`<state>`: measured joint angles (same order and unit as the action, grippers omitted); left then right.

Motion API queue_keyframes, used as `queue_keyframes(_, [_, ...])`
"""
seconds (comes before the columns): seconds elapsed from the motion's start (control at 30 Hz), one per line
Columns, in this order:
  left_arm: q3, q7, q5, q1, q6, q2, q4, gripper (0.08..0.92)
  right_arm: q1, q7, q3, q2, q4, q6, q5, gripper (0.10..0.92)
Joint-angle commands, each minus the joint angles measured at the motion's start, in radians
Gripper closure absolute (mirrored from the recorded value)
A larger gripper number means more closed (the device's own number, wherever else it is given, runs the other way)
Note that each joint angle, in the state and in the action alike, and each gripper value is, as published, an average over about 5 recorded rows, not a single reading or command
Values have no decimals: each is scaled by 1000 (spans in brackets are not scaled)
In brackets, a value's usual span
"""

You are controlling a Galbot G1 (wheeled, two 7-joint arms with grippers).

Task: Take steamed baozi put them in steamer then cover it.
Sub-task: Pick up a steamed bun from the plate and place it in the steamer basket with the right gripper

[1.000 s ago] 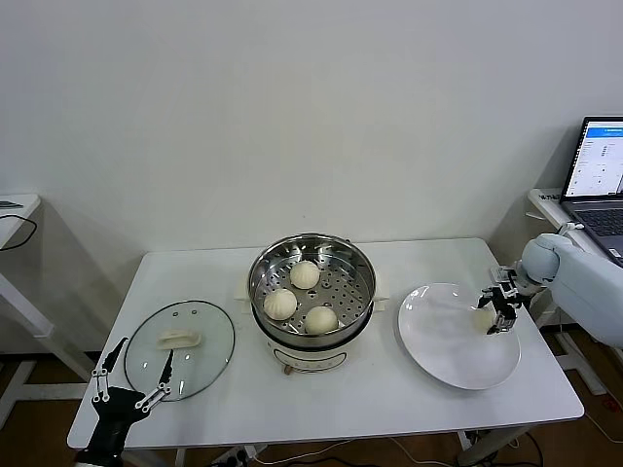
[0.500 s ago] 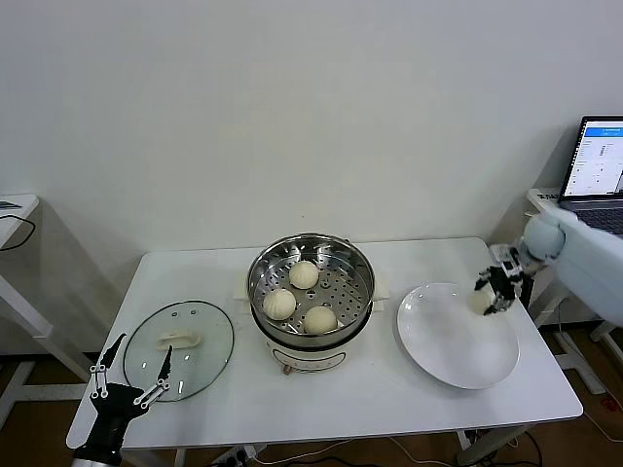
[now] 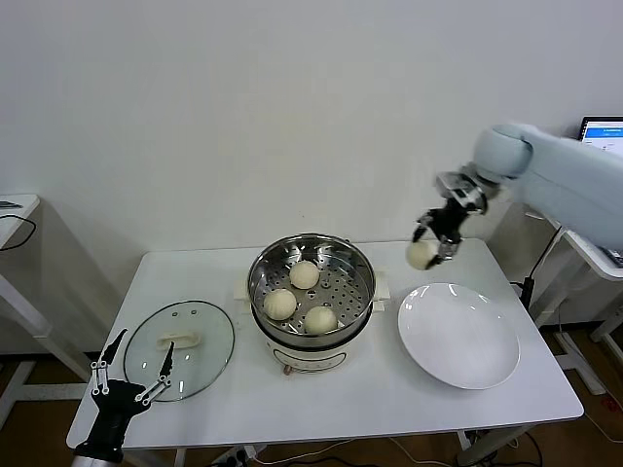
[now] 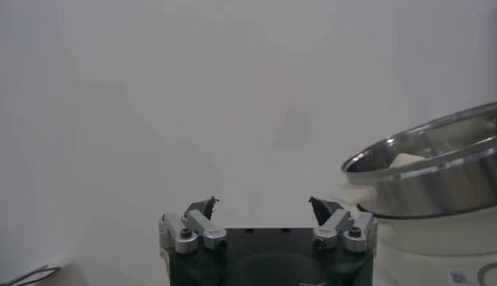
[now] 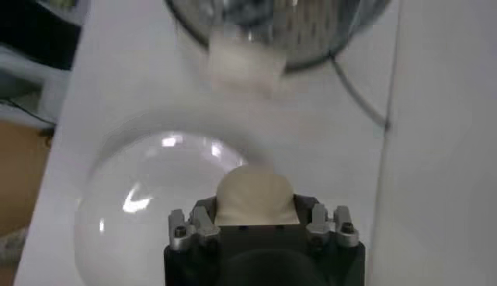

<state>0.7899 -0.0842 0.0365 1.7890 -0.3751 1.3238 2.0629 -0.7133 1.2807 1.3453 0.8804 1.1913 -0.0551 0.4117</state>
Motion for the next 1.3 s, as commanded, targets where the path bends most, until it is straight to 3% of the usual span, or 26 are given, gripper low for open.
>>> queue_keyframes(0.03, [1, -1, -1, -1, -2, 1, 0, 177, -151, -11, 136, 190, 131, -102, 168, 355])
queue_keyframes(0.5, [17, 1, -9, -4, -1, 6, -1, 177, 45, -107, 131, 360, -45, -132, 83, 364])
queue_keyframes(1.3, [18, 1, -13, -5, -3, 8, -7, 177, 113, -130, 140, 396, -114, -127, 8, 364])
